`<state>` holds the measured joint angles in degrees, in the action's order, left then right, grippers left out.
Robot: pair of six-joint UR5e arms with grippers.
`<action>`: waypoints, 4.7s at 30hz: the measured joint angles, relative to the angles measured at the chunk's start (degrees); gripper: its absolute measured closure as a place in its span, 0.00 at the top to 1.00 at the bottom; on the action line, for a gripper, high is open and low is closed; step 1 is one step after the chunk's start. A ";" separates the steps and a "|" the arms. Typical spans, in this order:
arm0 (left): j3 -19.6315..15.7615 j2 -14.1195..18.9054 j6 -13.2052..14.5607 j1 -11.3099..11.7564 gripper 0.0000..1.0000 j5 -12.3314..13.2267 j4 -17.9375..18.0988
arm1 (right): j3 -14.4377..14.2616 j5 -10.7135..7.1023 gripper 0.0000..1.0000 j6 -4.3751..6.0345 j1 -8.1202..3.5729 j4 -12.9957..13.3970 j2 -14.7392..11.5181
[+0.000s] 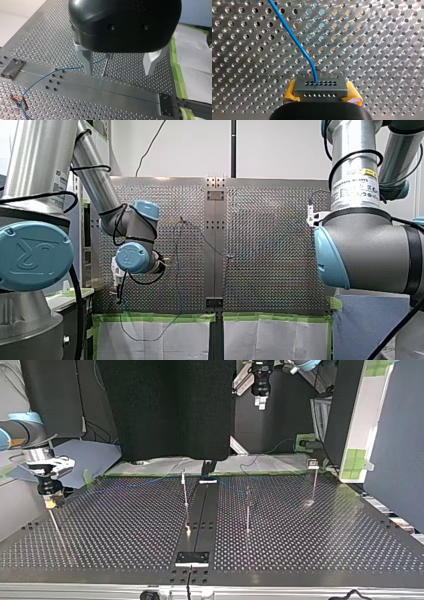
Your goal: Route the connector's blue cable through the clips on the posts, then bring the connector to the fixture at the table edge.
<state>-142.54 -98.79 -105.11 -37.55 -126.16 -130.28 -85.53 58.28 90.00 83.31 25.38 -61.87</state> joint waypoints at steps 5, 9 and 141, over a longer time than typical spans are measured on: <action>0.00 0.00 0.00 0.00 1.00 0.00 0.02 | 0.02 0.00 0.00 0.00 0.11 0.33 0.11; 0.00 -0.01 0.00 0.00 1.00 -0.07 0.02 | 0.01 -0.01 0.00 0.04 0.13 0.66 0.20; -0.10 0.01 -0.11 0.53 1.00 -0.09 0.10 | -3.78 20.16 1.00 0.03 0.82 -3.79 -1.75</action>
<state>-142.64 -98.79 -105.22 -37.02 -126.26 -130.18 -89.32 78.44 90.03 84.13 21.60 -63.62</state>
